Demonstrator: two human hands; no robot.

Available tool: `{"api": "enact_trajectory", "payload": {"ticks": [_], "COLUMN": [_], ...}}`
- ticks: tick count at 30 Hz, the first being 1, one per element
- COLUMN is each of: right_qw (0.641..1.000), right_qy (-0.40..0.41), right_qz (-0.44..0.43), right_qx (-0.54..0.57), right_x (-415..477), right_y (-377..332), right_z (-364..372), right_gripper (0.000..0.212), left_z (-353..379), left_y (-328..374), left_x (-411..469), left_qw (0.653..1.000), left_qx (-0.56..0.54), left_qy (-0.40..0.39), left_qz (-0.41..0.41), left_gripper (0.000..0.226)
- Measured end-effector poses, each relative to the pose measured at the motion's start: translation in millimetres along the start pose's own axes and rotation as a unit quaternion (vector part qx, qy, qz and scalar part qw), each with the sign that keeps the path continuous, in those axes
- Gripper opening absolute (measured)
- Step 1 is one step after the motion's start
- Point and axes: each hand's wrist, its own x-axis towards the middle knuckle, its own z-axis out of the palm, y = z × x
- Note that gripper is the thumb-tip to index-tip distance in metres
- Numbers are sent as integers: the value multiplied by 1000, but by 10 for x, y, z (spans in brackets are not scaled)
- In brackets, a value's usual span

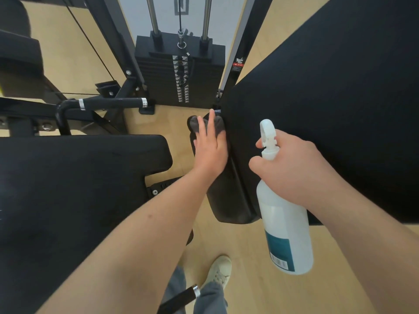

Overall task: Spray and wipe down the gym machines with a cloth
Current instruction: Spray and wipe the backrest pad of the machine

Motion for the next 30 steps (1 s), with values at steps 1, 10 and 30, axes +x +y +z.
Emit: {"api": "enact_trajectory", "payload": {"ticks": [1, 10, 30], "right_qw": [1000, 1000, 986], "right_qy": [0, -21, -41], "right_qz": [2, 12, -36], "right_qx": [0, 13, 157], "right_x": [4, 6, -60], "right_y": [-2, -41, 145], "right_z": [8, 1, 63], "right_gripper": [20, 19, 27], "left_z": [-1, 357, 326], "left_y": [-9, -434, -563], "left_x": [5, -1421, -1226], "left_qw": [1000, 996, 995], "left_qx": [-1, -6, -5], "left_qy": [0, -90, -94], "left_qz": [5, 19, -24], "left_gripper": [60, 70, 63]}}
